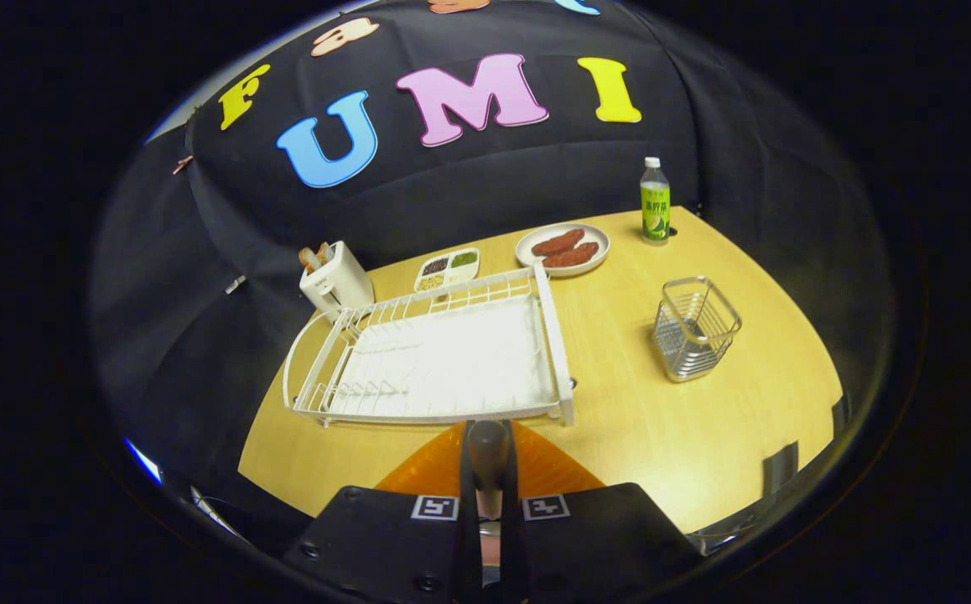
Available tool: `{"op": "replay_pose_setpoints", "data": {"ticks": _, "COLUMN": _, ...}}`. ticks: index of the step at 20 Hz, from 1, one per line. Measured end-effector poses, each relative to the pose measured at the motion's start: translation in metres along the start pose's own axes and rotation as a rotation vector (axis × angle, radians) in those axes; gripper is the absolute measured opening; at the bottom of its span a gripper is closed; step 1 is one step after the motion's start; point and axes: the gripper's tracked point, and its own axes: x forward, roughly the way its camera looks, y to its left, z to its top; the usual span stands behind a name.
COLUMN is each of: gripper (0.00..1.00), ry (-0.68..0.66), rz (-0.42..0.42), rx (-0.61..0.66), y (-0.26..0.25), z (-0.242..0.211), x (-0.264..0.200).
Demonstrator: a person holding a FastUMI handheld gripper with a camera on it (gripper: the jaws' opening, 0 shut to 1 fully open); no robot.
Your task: Take the plate from the dish rack, then take the spoon from the basket and place it into the plate.
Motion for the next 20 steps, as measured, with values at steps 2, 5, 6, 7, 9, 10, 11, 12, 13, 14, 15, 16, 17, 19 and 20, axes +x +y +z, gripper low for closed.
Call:
{"op": "replay_pose_setpoints", "data": {"ticks": 2, "gripper": 0.13, "ry": 0.04, "rz": 0.013, "rx": 0.03, "y": 0.009, "z": -0.018, "x": 0.012}}
{"op": "replay_pose_setpoints", "data": {"ticks": 5, "gripper": 0.13, "ry": 0.059, "rz": 0.015, "rx": 0.077, "y": 0.019, "z": -0.034, "x": 0.025}}
{"op": "replay_pose_setpoints", "data": {"ticks": 6, "gripper": 0.13, "ry": 0.064, "rz": 0.014, "rx": 0.088, "y": 0.022, "z": -0.039, "x": 0.03}}
{"op": "replay_pose_setpoints", "data": {"ticks": 7, "gripper": 0.13, "ry": 0.074, "rz": 0.011, "rx": 0.09, "y": 0.024, "z": -0.043, "x": 0.034}}
{"op": "replay_pose_setpoints", "data": {"ticks": 9, "gripper": 0.14, "ry": 0.09, "rz": 0.004, "rx": 0.086, "y": 0.026, "z": -0.052, "x": 0.038}}
{"op": "replay_pose_setpoints", "data": {"ticks": 10, "gripper": 0.14, "ry": 0.083, "rz": 0.003, "rx": 0.092, "y": 0.028, "z": -0.052, "x": 0.037}}
{"op": "replay_pose_setpoints", "data": {"ticks": 11, "gripper": 0.14, "ry": 0.082, "rz": 0.0, "rx": 0.096, "y": 0.028, "z": -0.05, "x": 0.04}}
{"op": "replay_pose_setpoints", "data": {"ticks": 12, "gripper": 0.16, "ry": 0.082, "rz": -0.004, "rx": 0.098, "y": 0.026, "z": -0.05, "x": 0.04}}
{"op": "replay_pose_setpoints", "data": {"ticks": 13, "gripper": 0.16, "ry": 0.083, "rz": -0.004, "rx": 0.101, "y": 0.027, "z": -0.05, "x": 0.04}}
{"op": "replay_pose_setpoints", "data": {"ticks": 14, "gripper": 0.17, "ry": 0.081, "rz": -0.007, "rx": 0.102, "y": 0.026, "z": -0.048, "x": 0.037}}
{"op": "replay_pose_setpoints", "data": {"ticks": 15, "gripper": 0.16, "ry": 0.082, "rz": -0.009, "rx": 0.108, "y": 0.024, "z": -0.048, "x": 0.037}}
{"op": "replay_pose_setpoints", "data": {"ticks": 16, "gripper": 0.17, "ry": 0.076, "rz": -0.009, "rx": 0.113, "y": 0.021, "z": -0.046, "x": 0.036}}
{"op": "replay_pose_setpoints", "data": {"ticks": 17, "gripper": 0.21, "ry": 0.073, "rz": -0.014, "rx": 0.122, "y": 0.02, "z": -0.044, "x": 0.033}}
{"op": "replay_pose_setpoints", "data": {"ticks": 19, "gripper": 0.57, "ry": 0.078, "rz": -0.013, "rx": 0.144, "y": 0.017, "z": -0.046, "x": 0.027}}
{"op": "replay_pose_setpoints", "data": {"ticks": 20, "gripper": 0.7, "ry": 0.079, "rz": -0.017, "rx": 0.147, "y": 0.013, "z": -0.047, "x": 0.023}}
